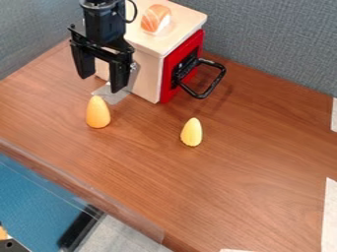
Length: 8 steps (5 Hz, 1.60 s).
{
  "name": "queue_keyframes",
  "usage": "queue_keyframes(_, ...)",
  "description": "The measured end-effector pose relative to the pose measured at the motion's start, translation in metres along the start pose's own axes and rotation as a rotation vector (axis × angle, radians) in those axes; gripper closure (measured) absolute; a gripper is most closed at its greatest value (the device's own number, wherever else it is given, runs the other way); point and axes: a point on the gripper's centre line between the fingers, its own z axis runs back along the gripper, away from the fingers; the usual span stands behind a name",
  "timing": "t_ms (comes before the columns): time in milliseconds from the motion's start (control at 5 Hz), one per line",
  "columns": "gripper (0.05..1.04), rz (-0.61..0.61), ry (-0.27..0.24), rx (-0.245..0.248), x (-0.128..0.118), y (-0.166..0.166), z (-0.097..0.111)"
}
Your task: Move the yellow object to the bottom middle side of table
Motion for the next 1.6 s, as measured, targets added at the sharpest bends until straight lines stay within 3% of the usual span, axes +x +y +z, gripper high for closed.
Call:
queue_keyframes(200, 0.083, 0.003, 0.027, -0.012, -0.002, -0.001, -0.009)
queue_keyframes(800, 0.083, -0.225, -0.046, -0.039, 0.043, -0.098, -0.002)
queue_keyframes(1200, 0.083, -0.267, 0.014, -0.053, 0.059, -0.124, -0.031)
queue_keyframes(1600, 0.083, -0.316, 0.11, -0.03, 0.055, -0.143, -0.067)
